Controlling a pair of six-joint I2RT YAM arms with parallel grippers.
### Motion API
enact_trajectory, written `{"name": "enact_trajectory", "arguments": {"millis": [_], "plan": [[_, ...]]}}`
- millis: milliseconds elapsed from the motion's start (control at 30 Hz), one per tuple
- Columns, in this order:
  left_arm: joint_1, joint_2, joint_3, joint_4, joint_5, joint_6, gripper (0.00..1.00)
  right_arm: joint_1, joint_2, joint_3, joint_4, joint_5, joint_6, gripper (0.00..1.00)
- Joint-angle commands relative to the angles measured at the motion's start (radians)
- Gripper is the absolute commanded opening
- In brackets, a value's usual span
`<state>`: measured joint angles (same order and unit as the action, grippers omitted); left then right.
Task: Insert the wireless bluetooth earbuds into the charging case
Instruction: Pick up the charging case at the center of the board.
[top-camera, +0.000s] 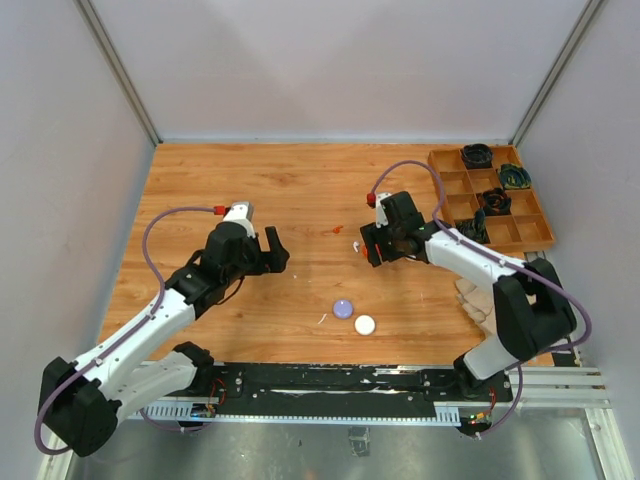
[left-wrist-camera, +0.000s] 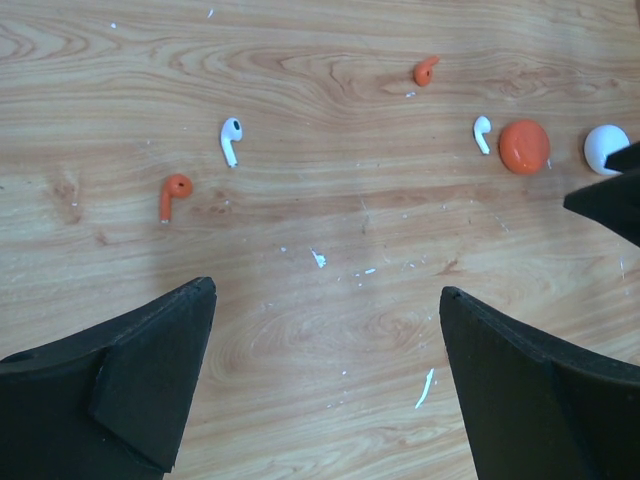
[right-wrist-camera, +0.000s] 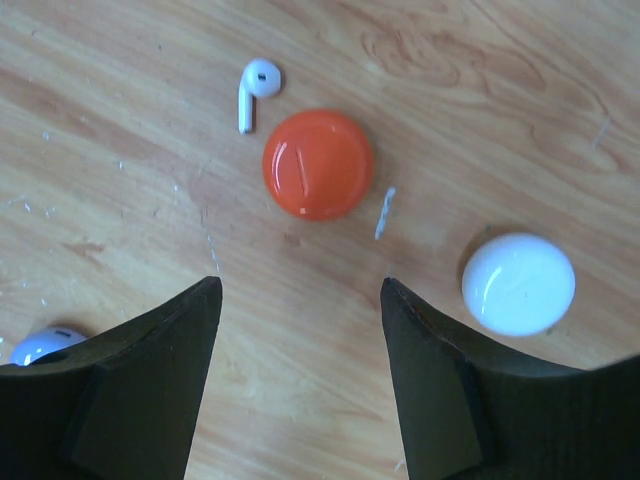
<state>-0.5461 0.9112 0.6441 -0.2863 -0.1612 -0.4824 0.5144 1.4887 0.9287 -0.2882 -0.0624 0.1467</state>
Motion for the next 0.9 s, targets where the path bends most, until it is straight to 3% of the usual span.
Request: {"name": "enact_trajectory", "arguments": {"millis": [0, 567, 867], "plan": [[0.005, 0.041, 0.009, 0.082, 0.034, -0.023, 0.99, -0.01, 0.108, 0.099, 0.012, 0.023, -0.078, 0.66], [0.005, 0.151, 0.032, 0.111, 0.115, -0.033, 0.99, -0.032, 0.377, 0.342, -0.085, -0.017, -0.139, 0.65], [0.005, 0.137, 0.034, 0.103, 0.132, -0.03, 0.98, -0.057, 0.415, 0.377, -0.137, -0.032, -0.151, 0.56]]}}
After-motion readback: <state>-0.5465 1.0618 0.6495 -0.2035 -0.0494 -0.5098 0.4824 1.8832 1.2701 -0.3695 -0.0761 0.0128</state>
